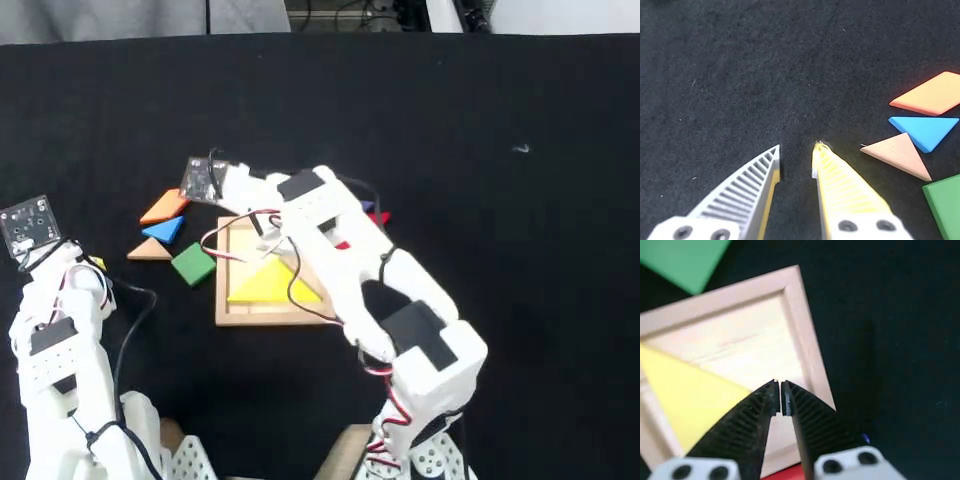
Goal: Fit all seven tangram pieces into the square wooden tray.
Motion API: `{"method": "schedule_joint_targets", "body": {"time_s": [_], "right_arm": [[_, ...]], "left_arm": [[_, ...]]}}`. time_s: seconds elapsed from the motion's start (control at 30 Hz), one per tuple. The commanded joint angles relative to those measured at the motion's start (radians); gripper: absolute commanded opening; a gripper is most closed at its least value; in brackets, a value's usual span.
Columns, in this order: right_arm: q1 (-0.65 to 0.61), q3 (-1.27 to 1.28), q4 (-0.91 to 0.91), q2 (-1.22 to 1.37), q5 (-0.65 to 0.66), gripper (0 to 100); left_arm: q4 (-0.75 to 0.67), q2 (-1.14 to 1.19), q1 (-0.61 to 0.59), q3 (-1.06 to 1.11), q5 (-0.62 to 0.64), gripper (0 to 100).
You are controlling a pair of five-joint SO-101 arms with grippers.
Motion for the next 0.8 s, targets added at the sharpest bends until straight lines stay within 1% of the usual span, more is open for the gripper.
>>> {"method": "schedule_joint_targets", "body": {"time_s": [0.0, 0.4, 0.63, 0.77], "right_arm": [[0.014, -0.013, -0.035, 0.015, -0.020, 1.1], [0.017, 0.002, -0.029, 0.087, -0.002, 1.1], [-0.018, 0.061, -0.028, 0.061, -0.002, 1.1], [-0.038, 0.074, 0.028, 0.018, -0.002, 1.1]], "left_arm": [[-0.020, -0.020, -0.005, -0.008, -0.008, 12], [-0.020, -0.020, -0.005, -0.008, -0.008, 12], [-0.020, -0.020, -0.005, -0.008, -0.008, 12], [-0.021, -0.020, -0.005, -0.008, -0.008, 12]]}}
